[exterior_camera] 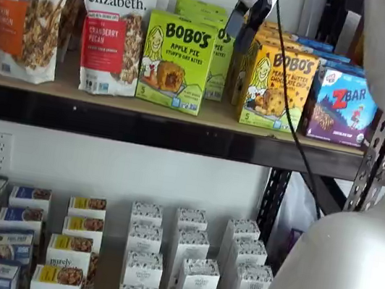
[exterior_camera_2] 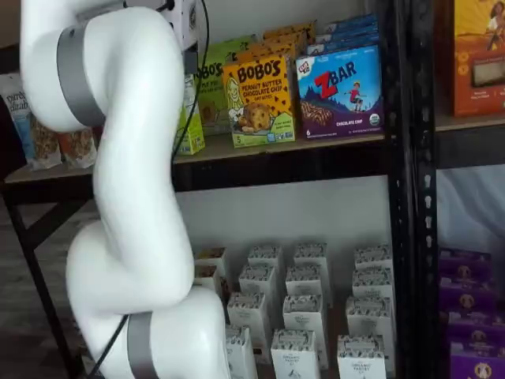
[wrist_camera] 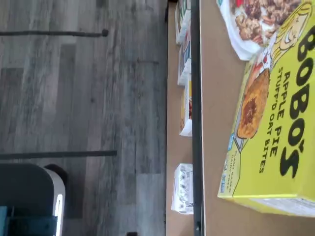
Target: Pick the green box on the top shelf, the fourth from the left
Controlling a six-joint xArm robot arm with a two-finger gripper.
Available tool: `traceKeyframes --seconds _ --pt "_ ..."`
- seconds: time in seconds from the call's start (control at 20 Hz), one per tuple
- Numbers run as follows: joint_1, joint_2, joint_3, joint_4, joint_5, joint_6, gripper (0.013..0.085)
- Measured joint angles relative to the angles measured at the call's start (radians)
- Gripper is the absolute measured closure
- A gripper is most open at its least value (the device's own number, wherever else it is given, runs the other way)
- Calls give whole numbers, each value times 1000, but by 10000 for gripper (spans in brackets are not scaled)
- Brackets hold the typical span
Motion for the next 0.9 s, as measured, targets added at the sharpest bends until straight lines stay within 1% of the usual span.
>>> traceKeyframes --seconds 0.55,0.9 --pt "-13 2 -11 29 -11 -5 130" --pt "-9 2 -4 40 -45 -1 130"
